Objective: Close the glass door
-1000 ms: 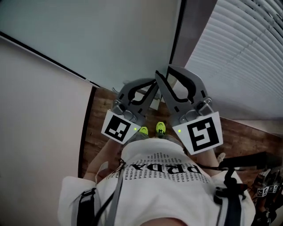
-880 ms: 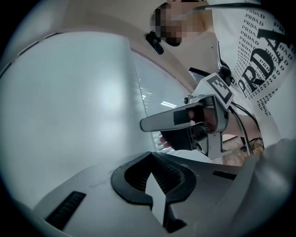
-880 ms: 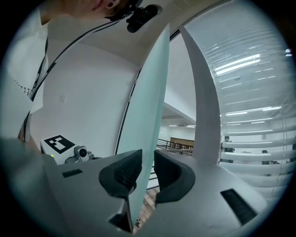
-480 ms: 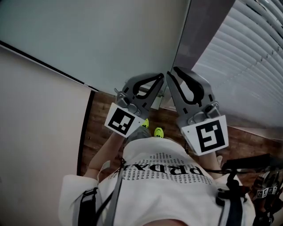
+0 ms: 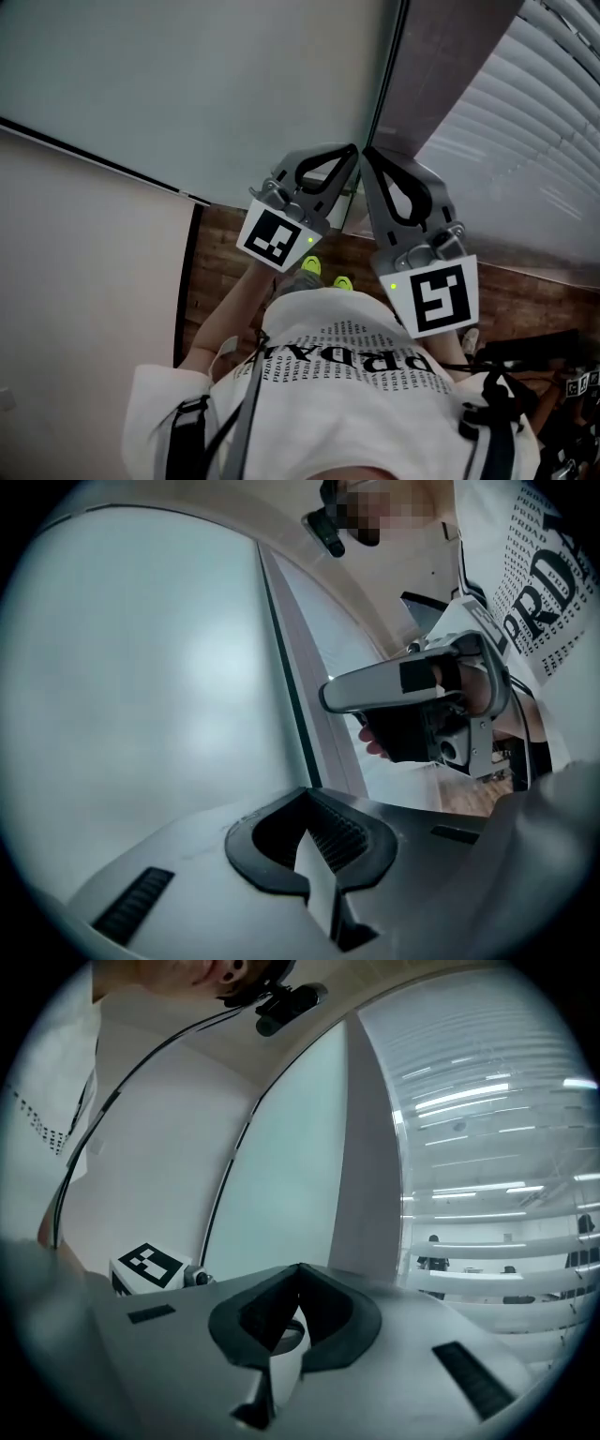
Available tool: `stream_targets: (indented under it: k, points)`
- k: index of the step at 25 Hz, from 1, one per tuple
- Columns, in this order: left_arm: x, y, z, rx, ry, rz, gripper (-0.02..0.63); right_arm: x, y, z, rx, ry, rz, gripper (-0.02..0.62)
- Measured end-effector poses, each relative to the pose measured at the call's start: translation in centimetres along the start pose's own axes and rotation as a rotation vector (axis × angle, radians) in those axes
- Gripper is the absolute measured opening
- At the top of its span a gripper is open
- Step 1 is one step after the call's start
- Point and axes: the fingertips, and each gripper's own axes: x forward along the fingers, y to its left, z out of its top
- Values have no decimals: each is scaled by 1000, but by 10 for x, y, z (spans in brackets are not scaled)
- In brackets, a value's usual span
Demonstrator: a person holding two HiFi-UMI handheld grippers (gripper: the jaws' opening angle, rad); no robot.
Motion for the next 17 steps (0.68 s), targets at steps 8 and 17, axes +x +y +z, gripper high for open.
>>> stream_targets:
  k: [8,17]
  points:
    - [-1,-3,4,-17,-2,10,2,2,4,-1,8,11,40,-3]
    - [-5,-5,3,-25,10,12,2,6,4,1,13,10,65,-3]
